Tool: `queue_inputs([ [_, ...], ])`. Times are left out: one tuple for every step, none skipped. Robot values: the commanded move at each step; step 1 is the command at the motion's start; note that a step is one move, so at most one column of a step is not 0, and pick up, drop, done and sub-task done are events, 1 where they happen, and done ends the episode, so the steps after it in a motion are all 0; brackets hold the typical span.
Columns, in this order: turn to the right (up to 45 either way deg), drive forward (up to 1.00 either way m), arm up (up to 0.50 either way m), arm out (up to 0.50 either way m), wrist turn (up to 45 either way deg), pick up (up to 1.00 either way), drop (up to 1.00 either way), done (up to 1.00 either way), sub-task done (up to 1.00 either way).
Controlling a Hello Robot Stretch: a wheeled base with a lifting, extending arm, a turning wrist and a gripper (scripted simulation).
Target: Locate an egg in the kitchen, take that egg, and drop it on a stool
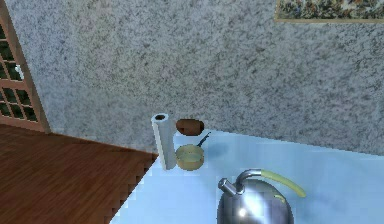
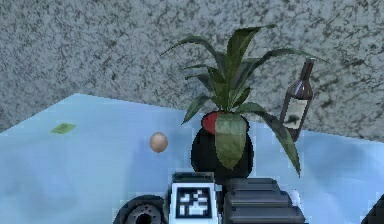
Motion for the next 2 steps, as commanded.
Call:
queue_inputs([
  [0.0,0.00,0.00,0.26,0.0,0.00,0.00,0.00,0.00],
  [0.0,0.00,0.00,0.00,45.0,0.00,0.00,0.00,0.00],
])
